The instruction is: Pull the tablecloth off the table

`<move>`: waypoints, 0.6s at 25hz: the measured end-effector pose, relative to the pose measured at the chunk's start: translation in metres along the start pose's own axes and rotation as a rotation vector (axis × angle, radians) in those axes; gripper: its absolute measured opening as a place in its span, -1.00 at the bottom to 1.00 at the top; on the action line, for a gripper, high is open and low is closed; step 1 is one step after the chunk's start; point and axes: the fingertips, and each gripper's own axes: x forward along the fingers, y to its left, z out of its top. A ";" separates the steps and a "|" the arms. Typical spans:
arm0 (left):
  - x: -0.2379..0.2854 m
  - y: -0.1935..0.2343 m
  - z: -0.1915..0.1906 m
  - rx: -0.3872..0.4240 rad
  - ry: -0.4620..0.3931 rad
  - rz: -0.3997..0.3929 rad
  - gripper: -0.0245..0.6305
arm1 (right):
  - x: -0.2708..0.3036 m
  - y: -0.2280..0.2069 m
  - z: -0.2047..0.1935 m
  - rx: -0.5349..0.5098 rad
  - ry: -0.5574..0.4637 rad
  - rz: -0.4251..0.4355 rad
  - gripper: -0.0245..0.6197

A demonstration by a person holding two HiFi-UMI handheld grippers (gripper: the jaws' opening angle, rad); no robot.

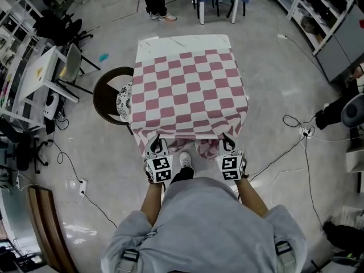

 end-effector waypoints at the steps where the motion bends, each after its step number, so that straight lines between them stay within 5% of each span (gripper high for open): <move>1: -0.006 -0.003 0.001 -0.005 -0.009 0.004 -0.90 | -0.006 -0.001 -0.001 0.011 -0.014 0.004 -0.90; 8: -0.064 -0.030 -0.011 -0.049 -0.078 0.030 -0.90 | -0.064 0.008 -0.025 0.090 -0.100 0.018 -0.90; 15: -0.125 -0.040 0.015 -0.082 -0.145 0.063 -0.90 | -0.121 0.002 0.004 0.094 -0.194 0.038 -0.90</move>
